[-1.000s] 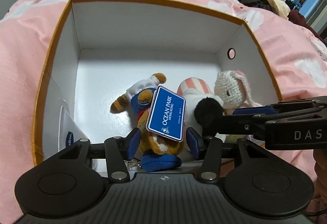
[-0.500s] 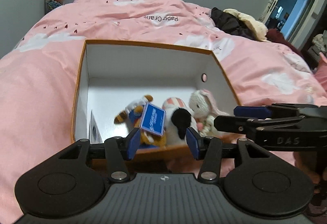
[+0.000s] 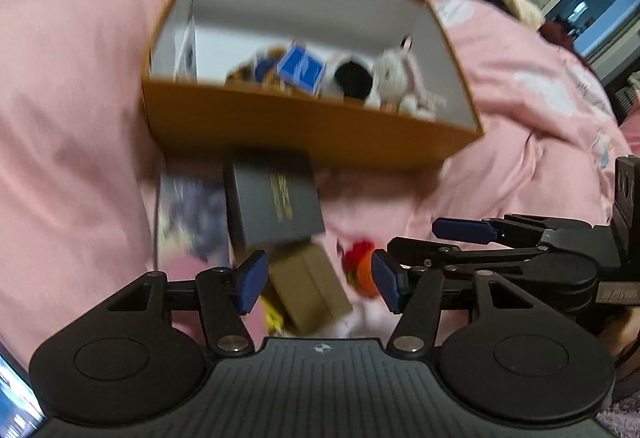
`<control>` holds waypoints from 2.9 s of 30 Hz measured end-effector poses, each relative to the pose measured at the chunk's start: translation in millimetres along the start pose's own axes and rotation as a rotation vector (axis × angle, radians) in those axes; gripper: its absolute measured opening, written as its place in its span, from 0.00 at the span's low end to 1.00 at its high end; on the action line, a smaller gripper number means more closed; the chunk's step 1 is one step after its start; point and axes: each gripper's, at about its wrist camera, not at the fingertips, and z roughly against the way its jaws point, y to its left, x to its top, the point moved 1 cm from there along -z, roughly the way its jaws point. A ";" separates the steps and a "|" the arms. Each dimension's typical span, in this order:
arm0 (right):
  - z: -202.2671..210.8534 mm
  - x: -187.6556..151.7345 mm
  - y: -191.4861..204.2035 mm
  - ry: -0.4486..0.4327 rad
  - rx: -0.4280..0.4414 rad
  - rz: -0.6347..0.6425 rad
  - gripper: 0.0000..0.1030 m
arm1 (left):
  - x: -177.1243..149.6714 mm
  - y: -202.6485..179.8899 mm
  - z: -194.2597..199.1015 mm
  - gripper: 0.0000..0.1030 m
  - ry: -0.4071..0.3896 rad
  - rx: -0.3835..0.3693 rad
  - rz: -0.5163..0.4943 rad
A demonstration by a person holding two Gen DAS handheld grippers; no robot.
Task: Organize objects
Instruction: 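Open both grippers and withdraw them from the box, then grasp the small gold box with the left gripper while the right gripper grasps the orange crocheted ball, then lift the gold box and orange ball and lower them into the box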
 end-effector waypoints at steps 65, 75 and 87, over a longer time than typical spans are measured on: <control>56.2 97.3 34.7 -0.264 0.162 0.139 0.41 | 75.8 -8.1 91.1 0.59 -0.278 -0.048 -0.001; -7.3 144.1 48.5 -0.137 0.267 0.110 0.41 | 129.6 16.1 102.8 0.59 -0.361 0.040 0.002; -79.1 145.7 55.4 0.038 0.294 0.123 0.43 | 168.4 25.5 35.4 0.59 -0.211 0.074 -0.070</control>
